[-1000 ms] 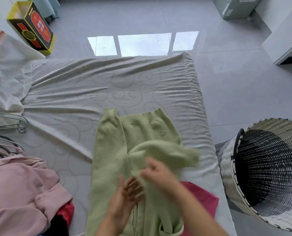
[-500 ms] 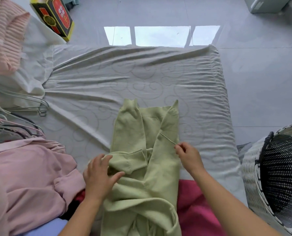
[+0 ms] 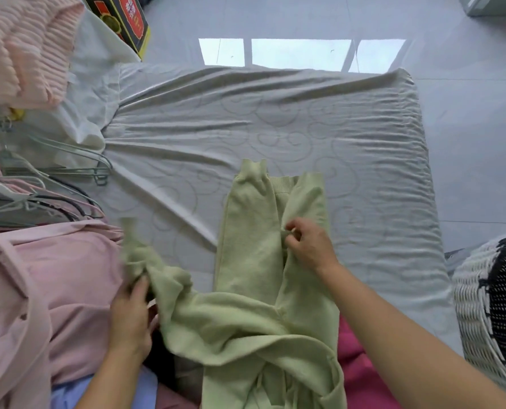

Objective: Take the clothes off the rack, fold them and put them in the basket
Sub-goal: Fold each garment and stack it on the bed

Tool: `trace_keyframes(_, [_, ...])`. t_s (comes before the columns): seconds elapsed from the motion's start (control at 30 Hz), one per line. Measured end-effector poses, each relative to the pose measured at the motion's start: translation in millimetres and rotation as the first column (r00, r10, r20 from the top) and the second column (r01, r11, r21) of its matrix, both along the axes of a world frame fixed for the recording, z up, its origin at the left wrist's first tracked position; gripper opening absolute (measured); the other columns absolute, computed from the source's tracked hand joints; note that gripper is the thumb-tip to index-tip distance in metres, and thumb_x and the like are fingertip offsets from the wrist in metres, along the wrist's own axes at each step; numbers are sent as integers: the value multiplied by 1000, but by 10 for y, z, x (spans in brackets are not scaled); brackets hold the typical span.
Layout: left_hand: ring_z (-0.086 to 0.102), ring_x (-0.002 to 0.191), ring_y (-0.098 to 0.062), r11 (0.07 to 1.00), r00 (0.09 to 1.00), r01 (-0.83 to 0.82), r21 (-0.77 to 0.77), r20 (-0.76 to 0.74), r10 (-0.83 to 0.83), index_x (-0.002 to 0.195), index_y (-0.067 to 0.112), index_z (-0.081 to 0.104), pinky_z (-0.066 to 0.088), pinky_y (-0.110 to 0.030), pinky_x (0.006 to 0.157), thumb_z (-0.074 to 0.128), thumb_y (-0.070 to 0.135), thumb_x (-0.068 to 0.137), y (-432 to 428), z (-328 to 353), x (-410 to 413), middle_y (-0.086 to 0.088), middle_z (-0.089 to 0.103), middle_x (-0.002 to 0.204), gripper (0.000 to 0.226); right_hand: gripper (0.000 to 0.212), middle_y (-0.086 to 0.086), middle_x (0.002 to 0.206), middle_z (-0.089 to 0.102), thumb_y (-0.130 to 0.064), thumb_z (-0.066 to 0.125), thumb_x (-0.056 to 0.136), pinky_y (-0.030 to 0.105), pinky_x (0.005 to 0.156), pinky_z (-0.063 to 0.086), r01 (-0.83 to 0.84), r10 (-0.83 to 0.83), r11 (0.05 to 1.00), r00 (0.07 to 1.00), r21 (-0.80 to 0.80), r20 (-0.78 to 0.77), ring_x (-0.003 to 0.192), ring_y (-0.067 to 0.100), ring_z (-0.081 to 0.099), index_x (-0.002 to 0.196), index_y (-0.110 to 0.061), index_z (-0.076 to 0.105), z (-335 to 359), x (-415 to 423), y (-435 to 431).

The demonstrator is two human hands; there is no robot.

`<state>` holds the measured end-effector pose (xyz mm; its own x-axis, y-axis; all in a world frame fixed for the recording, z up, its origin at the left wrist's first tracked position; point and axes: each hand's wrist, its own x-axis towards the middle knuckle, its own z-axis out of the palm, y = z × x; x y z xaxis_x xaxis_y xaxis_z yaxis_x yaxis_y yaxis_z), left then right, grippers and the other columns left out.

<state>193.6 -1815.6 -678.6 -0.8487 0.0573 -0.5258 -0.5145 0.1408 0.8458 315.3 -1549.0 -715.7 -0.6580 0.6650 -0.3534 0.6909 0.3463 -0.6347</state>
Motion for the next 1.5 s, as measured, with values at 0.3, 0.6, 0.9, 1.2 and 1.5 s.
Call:
trace_keyframes(0.3, [69, 62, -10, 869, 960, -129, 478, 280, -12, 61, 19, 75, 57, -27, 54, 85, 34, 21, -364, 314, -282, 3, 72, 70, 43, 36, -3, 96, 50, -49, 59, 83, 25, 76, 42, 56, -56, 998, 998, -39, -13, 87, 12, 51, 99, -16, 55, 213, 1098, -680])
trace_keyframes(0.6, [55, 118, -30, 639, 926, -250, 727, 372, -60, 119, 6, 61, 43, -50, 99, 37, 48, 96, -413, 438, -374, -18, 59, 125, 54, 56, -21, 70, 45, -51, 31, 55, 5, 63, 32, -386, 468, 864, 852, -324, 233, 62, -12, 40, 101, -33, 58, 621, 1831, -1111])
trace_keyframes(0.9, [67, 58, -6, 962, 943, -220, 159, 286, 169, 121, 26, 54, 55, -30, 50, 44, 26, 96, -594, 320, 16, 9, 72, 74, 27, 16, -9, 66, 39, -19, 49, 87, 14, 49, 36, -473, 669, 743, 539, -474, 511, 60, 2, 38, 83, -9, 61, 431, 2216, -1198])
trace_keyframes(1.2, [63, 59, -3, 974, 1000, 21, 225, 11, -24, 89, 18, 56, 53, -17, 50, 42, 14, 97, 14, 1006, 181, 10, 68, 63, 18, 8, -8, 83, 62, -22, 55, 93, 13, 64, 44, -9, 131, 765, 981, -644, 142, 69, 0, 54, 94, -26, 62, 337, 1850, -1052])
trace_keyframes(1.5, [58, 91, -22, 878, 899, 436, 198, -142, -415, 122, 11, 40, 52, -33, 77, 52, 10, 94, 2092, 743, 336, -16, 55, 115, 31, 49, 1, 63, 69, -44, 37, 95, 23, 58, 50, 533, -527, 330, 789, -779, 316, 59, 12, 63, 81, -8, 68, 1, 1981, -948])
